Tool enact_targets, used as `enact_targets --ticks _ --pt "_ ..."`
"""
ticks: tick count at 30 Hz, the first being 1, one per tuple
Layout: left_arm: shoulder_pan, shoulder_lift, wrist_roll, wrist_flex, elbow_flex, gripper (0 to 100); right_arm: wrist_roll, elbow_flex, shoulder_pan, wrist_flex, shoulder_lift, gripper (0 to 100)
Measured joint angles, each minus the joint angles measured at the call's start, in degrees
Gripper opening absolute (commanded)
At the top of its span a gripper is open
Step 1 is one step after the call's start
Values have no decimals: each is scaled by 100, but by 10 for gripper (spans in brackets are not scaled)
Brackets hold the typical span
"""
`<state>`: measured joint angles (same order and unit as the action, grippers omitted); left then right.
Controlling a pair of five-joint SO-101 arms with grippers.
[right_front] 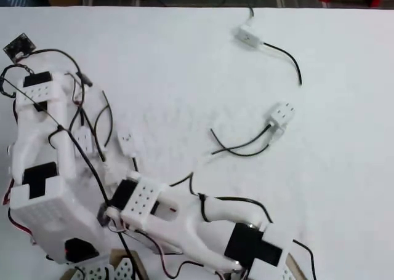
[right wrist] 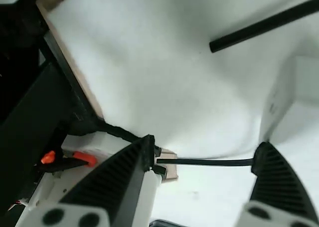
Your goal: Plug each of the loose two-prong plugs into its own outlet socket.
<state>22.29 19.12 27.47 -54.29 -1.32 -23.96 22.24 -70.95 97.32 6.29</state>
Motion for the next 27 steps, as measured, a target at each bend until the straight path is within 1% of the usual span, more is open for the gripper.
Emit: enact_targets --ticks 3,8,15,18,21,23,27 --pt "0 0 0 0 0 276 26 0 -53 0 0 308" --pt "0 0 0 0 0 276 281 -79 -167 0 0 308" --pt "0 0 0 0 0 276 290 -536 -281 0 9 308" --pt "0 0 0 0 0 276 290 -677 -211 26 9 308" --pt "0 0 0 0 0 276 158 -870 334 26 9 308" --pt "0 0 0 0 0 276 -229 -905 879 -9 9 308" --pt "0 0 0 0 0 276 -897 -668 1864 -519 9 308"
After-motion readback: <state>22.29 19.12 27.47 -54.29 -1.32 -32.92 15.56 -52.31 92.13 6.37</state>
